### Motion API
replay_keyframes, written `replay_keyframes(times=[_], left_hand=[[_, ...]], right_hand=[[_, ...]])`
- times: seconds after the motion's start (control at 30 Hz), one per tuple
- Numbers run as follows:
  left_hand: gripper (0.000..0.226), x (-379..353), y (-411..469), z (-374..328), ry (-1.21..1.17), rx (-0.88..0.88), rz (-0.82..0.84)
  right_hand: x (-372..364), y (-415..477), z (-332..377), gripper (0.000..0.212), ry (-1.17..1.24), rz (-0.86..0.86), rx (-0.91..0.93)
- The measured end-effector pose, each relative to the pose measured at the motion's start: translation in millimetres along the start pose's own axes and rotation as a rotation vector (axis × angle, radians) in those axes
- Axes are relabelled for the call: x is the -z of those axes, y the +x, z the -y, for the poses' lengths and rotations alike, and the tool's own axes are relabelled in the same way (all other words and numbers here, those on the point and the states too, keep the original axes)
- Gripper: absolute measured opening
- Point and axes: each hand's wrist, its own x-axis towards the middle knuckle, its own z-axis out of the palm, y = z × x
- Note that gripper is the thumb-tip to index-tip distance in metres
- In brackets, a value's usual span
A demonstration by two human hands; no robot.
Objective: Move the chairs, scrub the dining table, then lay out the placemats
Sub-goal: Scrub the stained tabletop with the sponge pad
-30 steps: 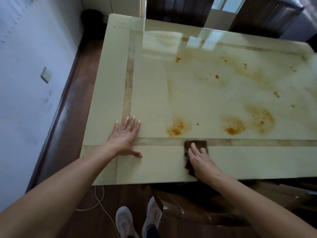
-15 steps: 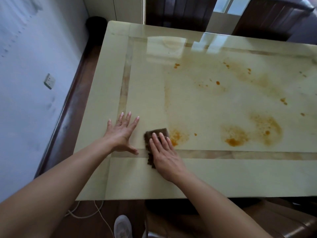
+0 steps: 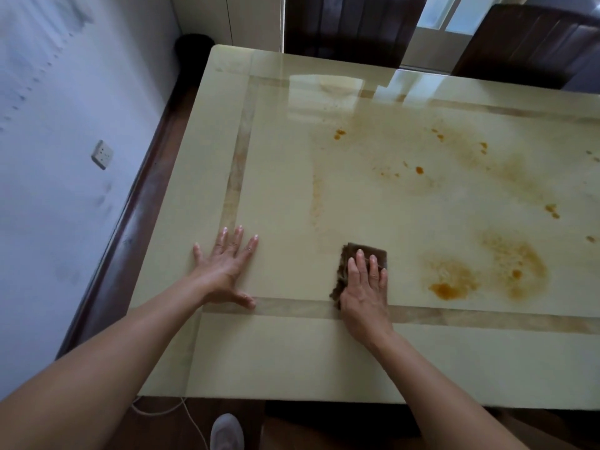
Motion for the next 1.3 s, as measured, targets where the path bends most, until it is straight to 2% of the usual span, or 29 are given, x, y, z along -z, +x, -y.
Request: replay_keyframes(times=[0.07,0.17,0.27,0.43,0.6,0.87,1.1,1.2,1.3], left_hand=[[0.131,0.3,0.2,-0.1,-0.006,0.001,0.009],[0.131,-0.3,-0.2,-0.4,-0.01,0.007,0.009],[0.13,-0.2,-1.2,-1.8,-0.004,0.011,-0.008],[0.132,-2.3,-2.0,-1.2,-0.019,0.014,-0.04],[0.132,-3.1,-1.2,0.6,-0.026,0.008,-0.045],[0.13,-1.2,-2.8,1.5,-0.022,-0.018,-0.012],[0.128,3.4,-4.3,-0.4,-0.001,-0.015,-0.018],[0.111,19.7,-2.4,-6.2,0.033,0.007,-0.124],[0.11,51.3,16.1,-3.6,0.053,-0.024,-0.266]], right_hand=[[0.8,1.4,5.7,0.073,0.029,0.014,0.028],[0.7,5.2,22.9,0.082,0.006,0.058,0.175],[0.0,12.5,57.8,0.065,0.017,0.067,0.315],[2.3,39.1,99.7,0.062,0.01,0.089,0.418],[14.0,73.5,96.2,0.059,0.005,0.071,0.368],[35.6,96.4,21.0,0.06,-0.01,0.066,0.083],[30.7,96.5,16.2,0.06,-0.027,0.043,0.041],[28.4,97.4,16.4,0.066,-0.039,0.035,0.039],[26.0,97.7,18.7,0.069,-0.024,0.033,0.018]])
